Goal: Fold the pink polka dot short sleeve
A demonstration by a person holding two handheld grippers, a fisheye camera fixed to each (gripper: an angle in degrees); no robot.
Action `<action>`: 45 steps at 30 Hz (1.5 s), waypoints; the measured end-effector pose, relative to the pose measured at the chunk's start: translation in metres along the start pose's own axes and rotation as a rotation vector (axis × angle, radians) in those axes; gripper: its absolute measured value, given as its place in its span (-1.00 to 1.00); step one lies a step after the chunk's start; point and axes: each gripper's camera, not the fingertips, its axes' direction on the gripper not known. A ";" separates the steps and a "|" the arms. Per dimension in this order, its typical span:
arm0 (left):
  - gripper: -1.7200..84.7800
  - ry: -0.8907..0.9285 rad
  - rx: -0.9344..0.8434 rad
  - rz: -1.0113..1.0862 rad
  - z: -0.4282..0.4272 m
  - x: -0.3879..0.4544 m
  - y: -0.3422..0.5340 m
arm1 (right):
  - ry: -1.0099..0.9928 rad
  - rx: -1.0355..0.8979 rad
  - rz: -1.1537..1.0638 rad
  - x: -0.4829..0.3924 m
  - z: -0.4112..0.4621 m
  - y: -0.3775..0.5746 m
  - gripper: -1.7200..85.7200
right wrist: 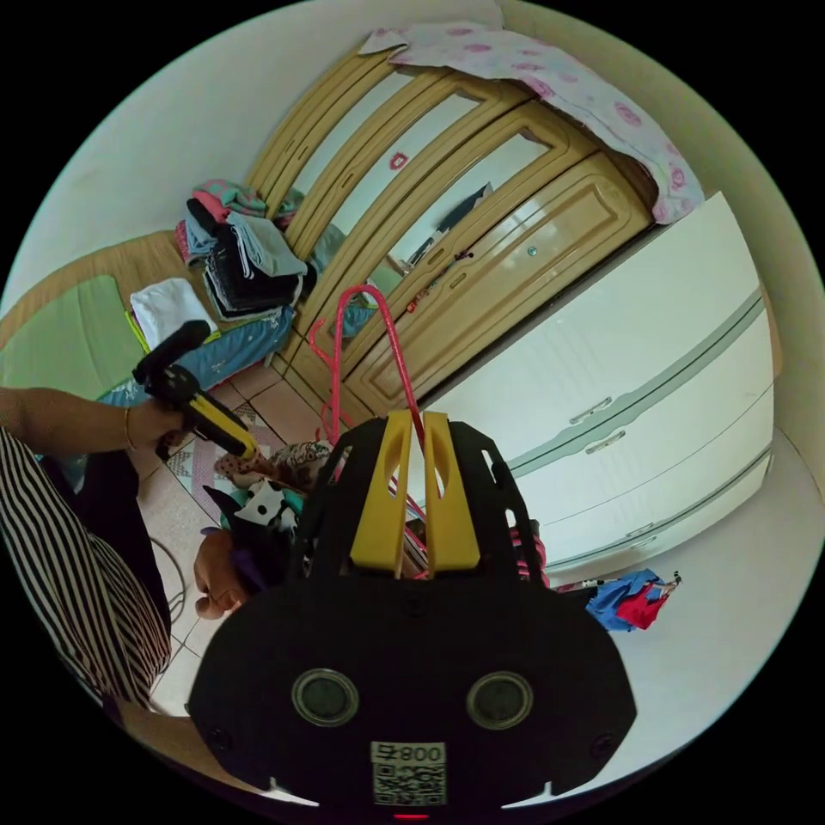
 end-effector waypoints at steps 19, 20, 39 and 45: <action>-0.96 -0.287 -0.016 -0.303 -0.112 -0.037 0.052 | 0.014 0.172 0.205 0.042 -0.039 0.023 -0.92; -0.96 -0.293 -0.027 -0.304 -0.114 -0.036 0.053 | 0.009 0.193 0.234 0.047 -0.041 0.025 -0.92; -0.96 -0.409 0.281 -0.570 -0.301 0.056 0.145 | -0.010 0.203 0.321 0.042 0.003 -0.025 -0.90; -0.96 -0.418 0.256 -0.371 -0.341 0.144 0.115 | -0.107 -0.071 0.110 -0.016 0.081 -0.069 -0.87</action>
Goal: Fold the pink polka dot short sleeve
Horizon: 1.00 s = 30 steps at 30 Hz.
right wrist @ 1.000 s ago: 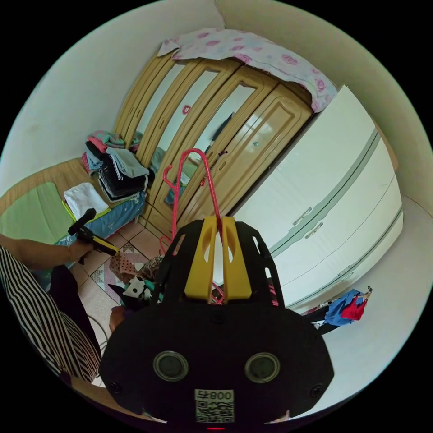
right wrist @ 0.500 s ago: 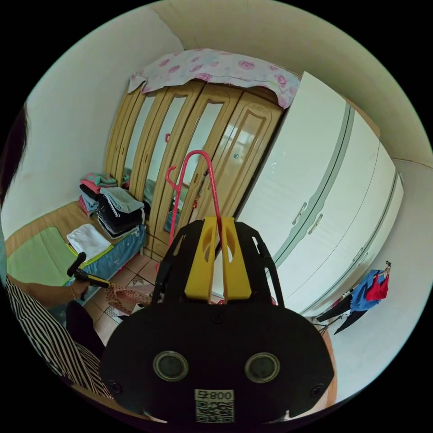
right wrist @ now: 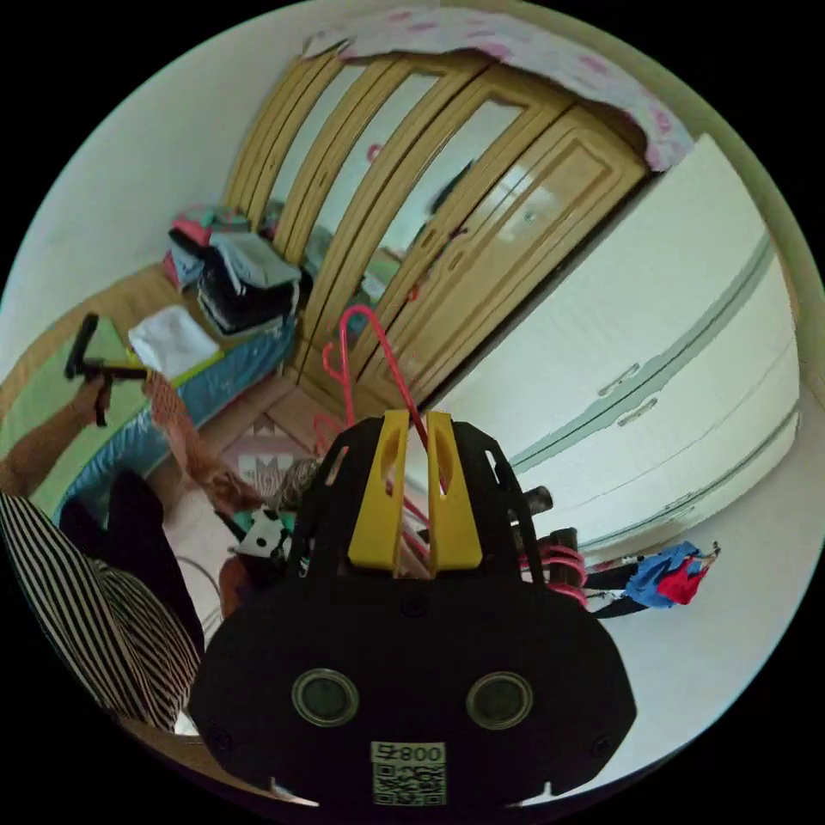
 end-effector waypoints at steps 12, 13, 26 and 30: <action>-0.96 -0.203 0.077 0.266 -0.156 0.161 0.001 | -0.405 0.012 -0.534 -0.162 0.063 -0.062 -0.80; -0.96 -0.222 0.110 0.275 -0.179 0.176 0.005 | -0.484 0.035 -0.539 -0.170 0.066 -0.066 -0.80; -0.96 -0.349 0.376 0.400 -0.400 0.346 0.100 | -1.159 0.087 -0.514 -0.279 0.186 -0.125 -0.70; -0.96 -0.403 0.378 0.400 -0.443 0.391 0.140 | -1.165 0.119 -0.511 -0.317 0.202 -0.114 -0.69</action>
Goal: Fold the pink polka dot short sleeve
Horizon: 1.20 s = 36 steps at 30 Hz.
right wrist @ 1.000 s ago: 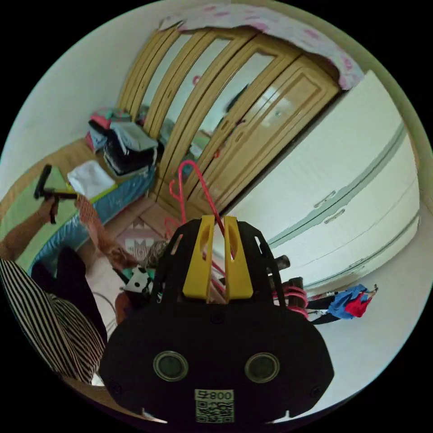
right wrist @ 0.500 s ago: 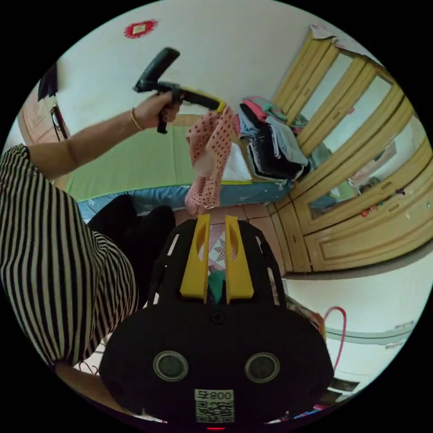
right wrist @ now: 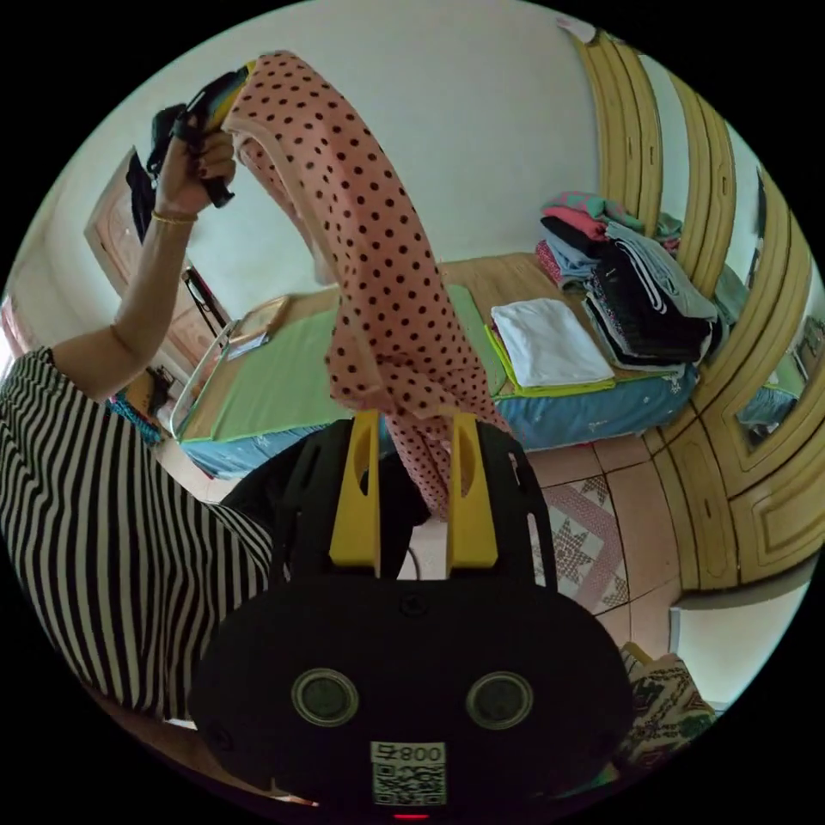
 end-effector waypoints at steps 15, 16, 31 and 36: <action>-0.96 -0.166 0.007 -0.080 -0.201 0.070 0.033 | -0.074 0.058 -0.221 -0.047 0.106 -0.044 -0.87; -0.96 -0.195 0.004 -0.085 -0.219 0.074 0.038 | -0.072 0.069 -0.220 -0.045 0.105 -0.046 -0.88; -0.96 -0.580 0.100 -0.327 -0.480 0.137 0.159 | -0.074 0.571 -0.110 0.006 -0.020 -0.118 -0.92; -0.96 -0.637 0.222 -0.254 -0.550 0.184 0.180 | 0.026 0.685 -0.292 -0.053 -0.037 -0.139 -0.93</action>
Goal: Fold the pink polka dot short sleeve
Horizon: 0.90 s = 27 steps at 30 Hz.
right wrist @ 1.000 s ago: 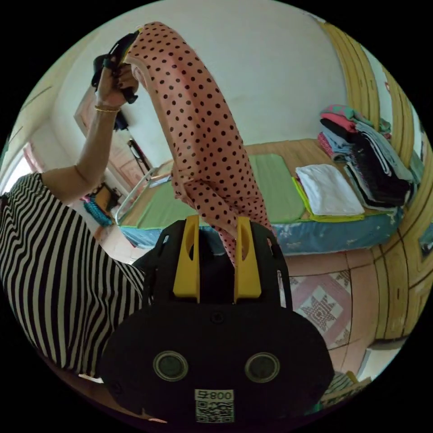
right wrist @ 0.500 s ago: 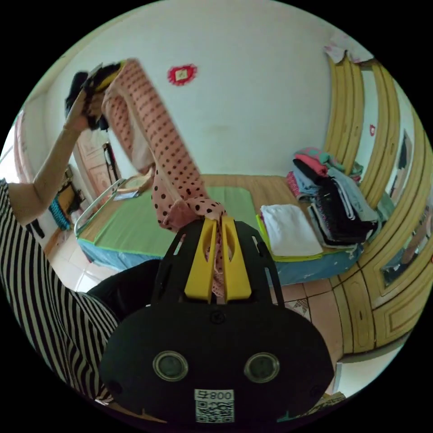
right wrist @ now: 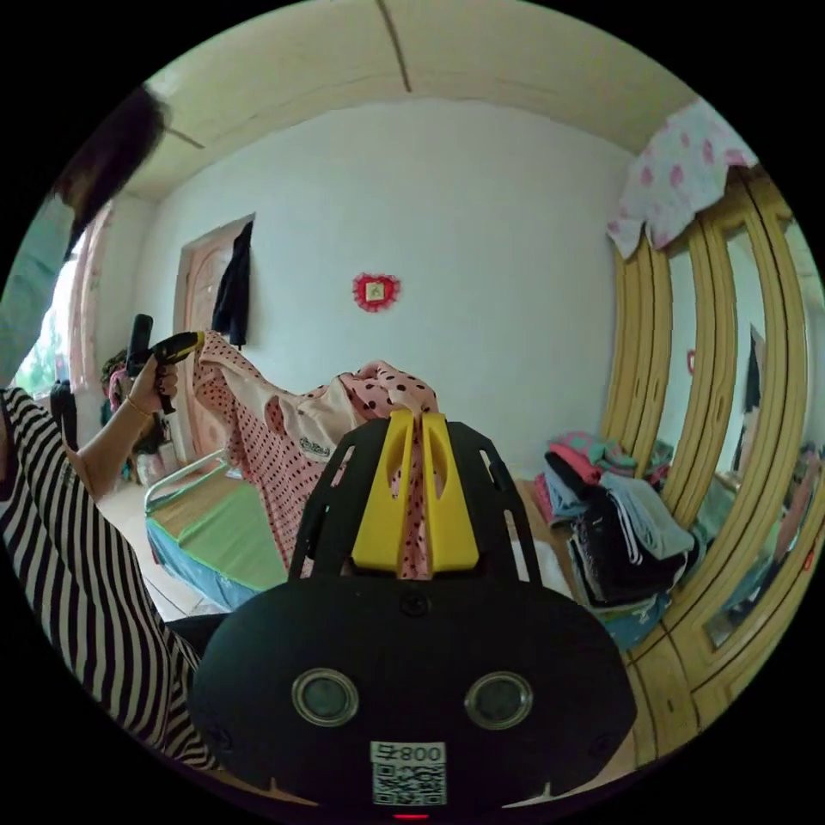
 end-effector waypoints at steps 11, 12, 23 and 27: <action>-0.96 -0.157 0.165 0.074 -0.115 -0.050 0.017 | 0.028 0.200 -0.225 -0.058 0.045 -0.045 -0.93; -0.96 -0.169 0.161 0.064 -0.118 -0.065 0.019 | 0.028 0.200 -0.237 -0.060 0.061 -0.048 -0.93; -0.95 -0.259 -0.043 -0.178 -0.061 -0.290 0.053 | -0.088 -0.083 -0.165 -0.006 0.370 -0.074 -0.93; -0.94 -0.339 -0.178 -0.330 -0.006 -0.414 0.087 | -0.147 -0.287 -0.112 0.025 0.555 -0.067 -0.92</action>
